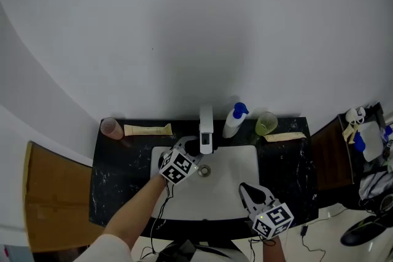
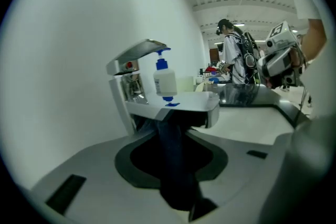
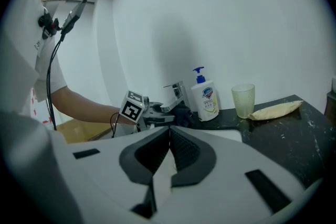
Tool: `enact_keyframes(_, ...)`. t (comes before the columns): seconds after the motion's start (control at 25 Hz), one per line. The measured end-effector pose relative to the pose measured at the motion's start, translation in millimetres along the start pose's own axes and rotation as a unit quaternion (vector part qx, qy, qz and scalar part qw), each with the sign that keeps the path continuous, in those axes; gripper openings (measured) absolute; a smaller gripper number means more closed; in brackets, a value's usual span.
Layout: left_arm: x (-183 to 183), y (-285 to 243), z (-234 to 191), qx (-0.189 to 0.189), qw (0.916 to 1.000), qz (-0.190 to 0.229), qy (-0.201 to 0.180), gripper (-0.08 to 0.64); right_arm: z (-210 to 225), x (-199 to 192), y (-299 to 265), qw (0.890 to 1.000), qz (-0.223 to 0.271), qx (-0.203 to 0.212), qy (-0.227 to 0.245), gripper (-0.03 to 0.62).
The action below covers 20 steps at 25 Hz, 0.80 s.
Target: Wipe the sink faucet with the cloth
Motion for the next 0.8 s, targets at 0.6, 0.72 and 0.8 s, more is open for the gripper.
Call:
enact_keyframes(0.6, -15, 19, -17, 0.032, 0.9988, -0.006, 0.038, 0.110, 7, -1, 11, 1.000, 0.012, -0.014, -0.005, 0.006)
enact_keyframes(0.72, 3, -1, 11, -0.001, 1.0000, 0.003, 0.000, 0.110, 3, 2, 8, 1.000, 0.010, -0.011, 0.000, 0.006)
enact_keyframes(0.8, 9, -14, 12, 0.006, 0.9998, 0.012, 0.015, 0.110, 1, 2, 9, 1.000, 0.010, -0.012, 0.002, 0.006)
Point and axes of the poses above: the fingertips, and each gripper's own axes: y backward along the fingers, z to its right, x out of its top, the point moved 2 cm from there along y, backward along the fingers, and after that the axes turned 2 degrees about z, right-handed, at the moved point
